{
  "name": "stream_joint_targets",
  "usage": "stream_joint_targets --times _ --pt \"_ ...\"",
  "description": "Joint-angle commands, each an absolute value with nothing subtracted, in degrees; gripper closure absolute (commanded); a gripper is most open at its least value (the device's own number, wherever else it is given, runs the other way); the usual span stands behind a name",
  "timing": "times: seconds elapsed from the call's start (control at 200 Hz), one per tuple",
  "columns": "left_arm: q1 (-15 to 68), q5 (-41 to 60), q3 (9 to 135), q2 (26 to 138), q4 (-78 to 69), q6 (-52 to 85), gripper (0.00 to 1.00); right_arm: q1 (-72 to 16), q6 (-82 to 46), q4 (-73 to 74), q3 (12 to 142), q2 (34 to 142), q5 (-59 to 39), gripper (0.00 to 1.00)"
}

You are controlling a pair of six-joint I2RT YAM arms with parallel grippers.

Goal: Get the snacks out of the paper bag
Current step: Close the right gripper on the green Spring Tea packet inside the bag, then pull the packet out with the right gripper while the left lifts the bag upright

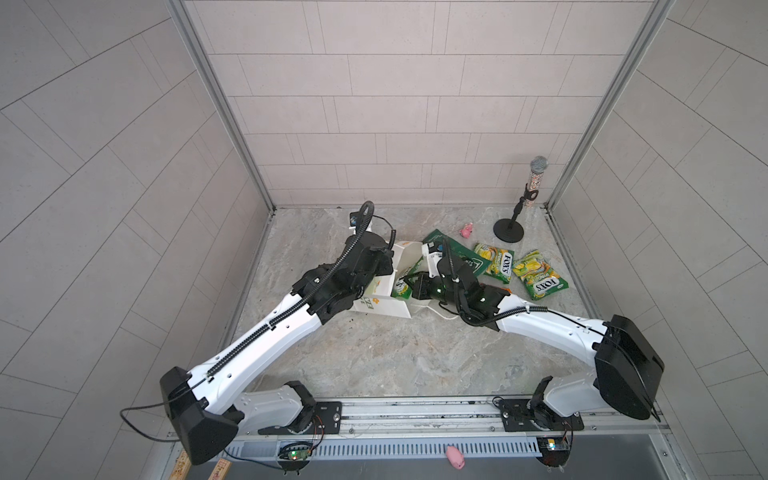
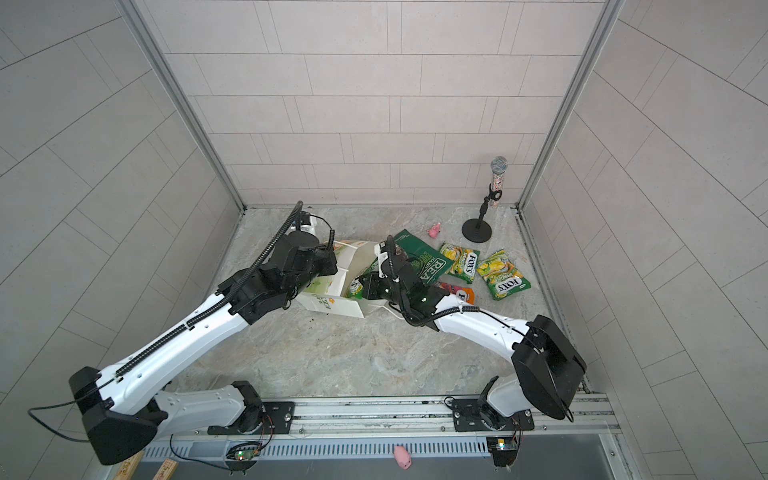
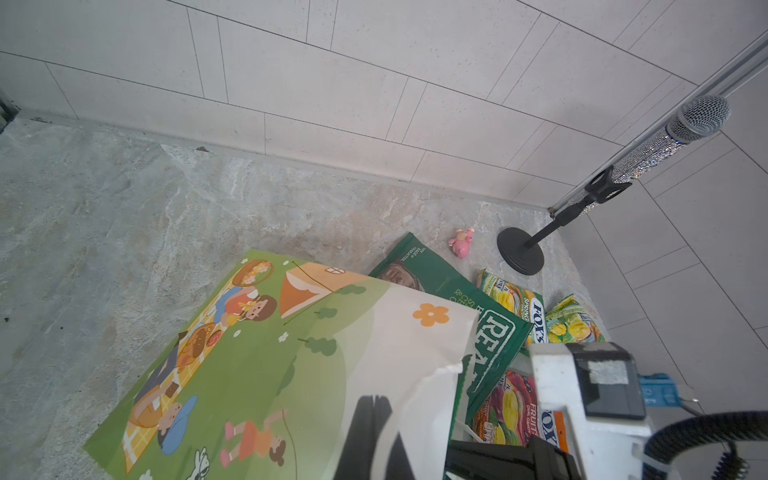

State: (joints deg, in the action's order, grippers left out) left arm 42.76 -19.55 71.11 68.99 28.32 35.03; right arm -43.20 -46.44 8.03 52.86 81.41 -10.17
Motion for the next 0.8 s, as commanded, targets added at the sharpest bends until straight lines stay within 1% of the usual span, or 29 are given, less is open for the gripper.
stream_joint_targets --times 0.0,0.32,0.795 --pt "42.2 -21.1 71.7 67.9 29.9 34.3 1.00 -42.0 -45.1 8.9 53.3 78.0 -12.2 1.00" --pt "41.2 -22.4 72.6 68.5 30.8 33.9 1.00 -40.5 -43.7 6.1 56.2 72.9 -15.9 1.00" --pt "39.3 -23.1 72.8 68.4 30.9 33.7 1.00 -38.9 -42.1 3.2 66.5 71.8 -20.4 1.00"
